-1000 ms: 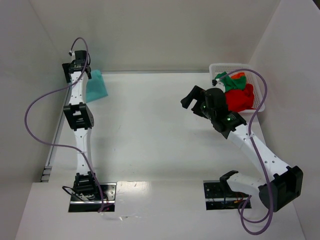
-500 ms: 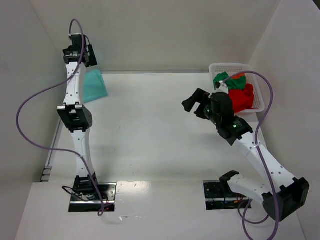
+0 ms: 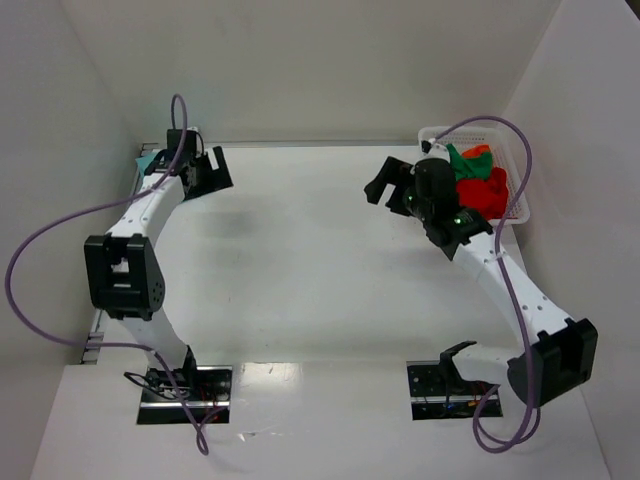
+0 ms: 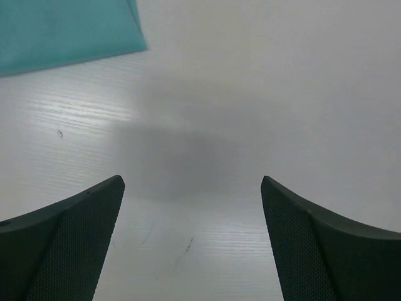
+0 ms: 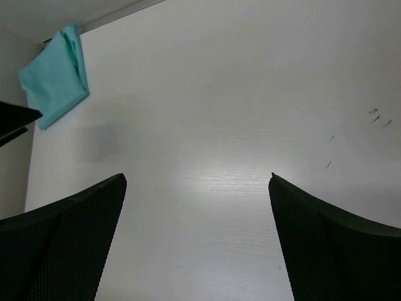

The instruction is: Fold and stack the t-shirts

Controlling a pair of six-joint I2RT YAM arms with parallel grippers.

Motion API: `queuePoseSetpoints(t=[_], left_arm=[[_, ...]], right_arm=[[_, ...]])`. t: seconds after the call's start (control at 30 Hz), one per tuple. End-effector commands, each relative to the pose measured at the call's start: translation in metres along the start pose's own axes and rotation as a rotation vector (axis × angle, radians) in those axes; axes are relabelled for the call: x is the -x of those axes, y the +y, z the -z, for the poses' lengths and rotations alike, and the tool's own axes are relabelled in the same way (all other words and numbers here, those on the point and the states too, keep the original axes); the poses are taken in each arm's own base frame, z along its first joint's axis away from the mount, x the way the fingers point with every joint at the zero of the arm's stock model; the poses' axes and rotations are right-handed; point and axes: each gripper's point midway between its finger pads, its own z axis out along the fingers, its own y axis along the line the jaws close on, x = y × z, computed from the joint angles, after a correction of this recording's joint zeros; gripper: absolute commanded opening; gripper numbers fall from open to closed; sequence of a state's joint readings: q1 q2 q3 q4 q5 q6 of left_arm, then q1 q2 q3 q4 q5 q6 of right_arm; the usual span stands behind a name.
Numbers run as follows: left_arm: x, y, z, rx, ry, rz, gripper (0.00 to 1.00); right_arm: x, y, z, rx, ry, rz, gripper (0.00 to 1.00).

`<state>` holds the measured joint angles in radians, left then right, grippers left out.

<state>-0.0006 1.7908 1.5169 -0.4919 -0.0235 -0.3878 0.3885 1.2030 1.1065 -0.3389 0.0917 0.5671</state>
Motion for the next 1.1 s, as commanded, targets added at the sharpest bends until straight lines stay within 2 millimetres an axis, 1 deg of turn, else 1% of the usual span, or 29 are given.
queuePoseSetpoints(t=[0.0, 0.03, 0.07, 0.1, 0.13, 0.2, 0.23, 0.27, 0.3, 0.33, 0.37, 0.4, 0.43, 0.47, 0.5, 0.53, 0.57, 0.6, 0.67, 0.7, 0.73, 0.77, 0.8, 0.83, 0.9, 0.93, 0.97, 1.0, 1.07], left_arm=[[0.041, -0.025, 0.024, -0.146, -0.214, 0.088, 0.97], [0.039, -0.027, 0.027, -0.164, -0.225, 0.097, 0.97], [0.038, -0.03, 0.023, -0.182, -0.237, 0.119, 0.95], [0.028, -0.029, 0.02, -0.19, -0.225, 0.131, 0.95], [0.025, -0.028, 0.017, -0.192, -0.227, 0.143, 0.94], [0.029, -0.03, 0.014, -0.208, -0.257, 0.173, 0.94], [0.021, -0.027, 0.006, -0.195, -0.247, 0.19, 0.94], [0.027, -0.029, 0.006, -0.21, -0.276, 0.2, 0.94], [0.029, -0.028, 0.001, -0.205, -0.287, 0.21, 0.94], [0.025, -0.025, -0.007, -0.195, -0.281, 0.226, 0.94], [0.031, -0.027, -0.01, -0.205, -0.305, 0.225, 0.94], [0.031, -0.028, -0.014, -0.209, -0.308, 0.236, 0.94], [0.027, -0.024, -0.026, -0.193, -0.295, 0.253, 0.95], [0.032, -0.026, -0.029, -0.197, -0.305, 0.253, 0.95], [0.042, -0.028, -0.03, -0.196, -0.324, 0.254, 0.95], [0.038, -0.026, -0.041, -0.186, -0.299, 0.265, 0.95], [0.038, -0.032, -0.044, -0.214, -0.287, 0.249, 0.95], [0.04, -0.034, -0.047, -0.223, -0.282, 0.247, 0.95], [0.042, -0.043, -0.052, -0.262, -0.265, 0.239, 0.95], [0.043, -0.047, -0.053, -0.284, -0.259, 0.226, 0.95], [0.042, -0.051, -0.055, -0.307, -0.246, 0.221, 0.95], [0.041, -0.056, -0.052, -0.334, -0.236, 0.183, 0.95], [0.04, -0.073, -0.047, -0.432, -0.202, 0.14, 0.95], [0.032, -0.079, -0.049, -0.465, -0.158, 0.114, 0.95], [0.022, -0.103, -0.039, -0.562, -0.104, 0.011, 0.95], [0.022, -0.11, -0.033, -0.577, -0.084, -0.02, 0.95], [0.016, -0.122, -0.028, -0.602, -0.069, -0.062, 0.95], [0.013, -0.127, -0.025, -0.615, -0.064, -0.113, 0.97], [0.007, -0.143, -0.011, -0.661, -0.049, -0.173, 0.97]], right_arm=[[0.031, 0.006, -0.014, -0.006, -0.031, 0.073, 1.0], [0.032, 0.006, -0.02, -0.014, -0.018, 0.083, 1.0], [0.026, 0.001, -0.037, -0.045, 0.017, 0.106, 1.0], [0.038, 0.009, -0.039, -0.04, 0.008, 0.106, 1.0], [0.045, 0.006, -0.046, -0.06, -0.004, 0.113, 1.0], [0.047, 0.01, -0.062, -0.059, 0.012, 0.114, 1.0], [0.049, 0.009, -0.067, -0.055, 0.016, 0.109, 1.0], [0.047, 0.013, -0.071, -0.04, 0.03, 0.099, 1.0], [0.049, 0.012, -0.081, -0.036, 0.031, 0.084, 1.0], [0.049, 0.012, -0.086, -0.038, 0.035, 0.084, 1.0], [0.045, 0.012, -0.091, -0.038, 0.052, 0.085, 1.0], [0.051, 0.011, -0.094, -0.045, 0.047, 0.081, 1.0], [0.042, 0.005, -0.103, -0.066, 0.082, 0.082, 0.98], [0.042, 0.005, -0.105, -0.067, 0.084, 0.082, 0.97], [0.043, -0.003, -0.107, -0.093, 0.086, 0.078, 0.96], [0.046, -0.007, -0.107, -0.1, 0.082, 0.073, 0.92], [0.047, -0.009, -0.108, -0.111, 0.076, 0.074, 0.92], [0.049, -0.023, -0.109, -0.137, 0.075, 0.051, 0.92], [0.063, -0.031, -0.102, -0.147, 0.041, 0.037, 0.92], [0.066, -0.047, -0.102, -0.178, 0.038, 0.022, 0.92], [0.074, -0.052, -0.098, -0.185, 0.02, 0.014, 0.94], [0.075, -0.062, -0.098, -0.202, 0.022, 0.021, 0.99], [0.08, -0.069, -0.093, -0.217, 0.015, 0.012, 0.99], [0.087, -0.089, -0.089, -0.262, 0.008, 0.01, 0.99], [0.093, -0.111, -0.084, -0.321, 0.001, -0.009, 0.99], [0.097, -0.128, -0.079, -0.355, -0.001, -0.016, 0.99], [0.104, -0.134, -0.074, -0.371, -0.021, -0.022, 0.99], [0.11, -0.139, -0.069, -0.379, -0.034, -0.02, 0.99], [0.114, -0.158, -0.063, -0.434, -0.041, -0.036, 0.99]])
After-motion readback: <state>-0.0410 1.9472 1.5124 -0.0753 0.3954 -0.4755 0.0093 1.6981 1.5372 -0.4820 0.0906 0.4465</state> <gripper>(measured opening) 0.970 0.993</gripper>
